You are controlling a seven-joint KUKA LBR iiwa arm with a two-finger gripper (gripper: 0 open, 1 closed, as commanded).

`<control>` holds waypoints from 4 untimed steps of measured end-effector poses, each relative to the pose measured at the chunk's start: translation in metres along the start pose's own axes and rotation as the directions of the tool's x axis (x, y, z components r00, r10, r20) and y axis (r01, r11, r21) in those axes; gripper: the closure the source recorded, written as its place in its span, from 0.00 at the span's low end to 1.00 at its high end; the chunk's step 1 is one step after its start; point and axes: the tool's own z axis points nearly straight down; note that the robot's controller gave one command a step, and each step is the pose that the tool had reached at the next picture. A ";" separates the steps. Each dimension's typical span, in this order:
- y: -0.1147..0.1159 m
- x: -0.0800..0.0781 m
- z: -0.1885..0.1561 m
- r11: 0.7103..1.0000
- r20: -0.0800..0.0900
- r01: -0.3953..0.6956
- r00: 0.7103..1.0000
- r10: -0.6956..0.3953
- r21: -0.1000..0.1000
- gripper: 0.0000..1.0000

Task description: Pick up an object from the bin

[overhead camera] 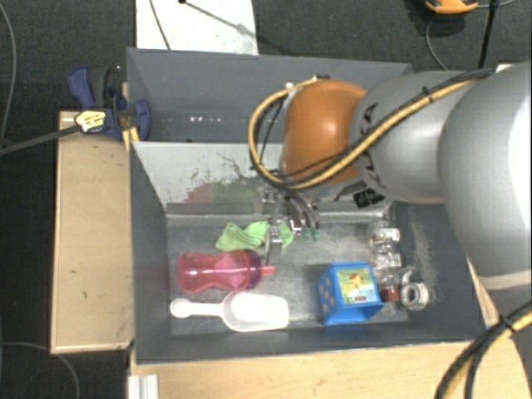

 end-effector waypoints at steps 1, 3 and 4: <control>0.001 -0.005 0.044 0.998 0.014 -0.061 0.998 0.061 0.002 0.00; 0.004 0.001 0.051 0.998 0.000 -0.059 0.998 0.059 0.000 1.00; 0.004 0.003 0.048 0.998 -0.004 -0.060 0.998 0.060 0.000 1.00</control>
Offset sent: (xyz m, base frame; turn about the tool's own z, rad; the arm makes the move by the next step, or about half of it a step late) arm -0.0008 0.0109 -0.0539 0.1012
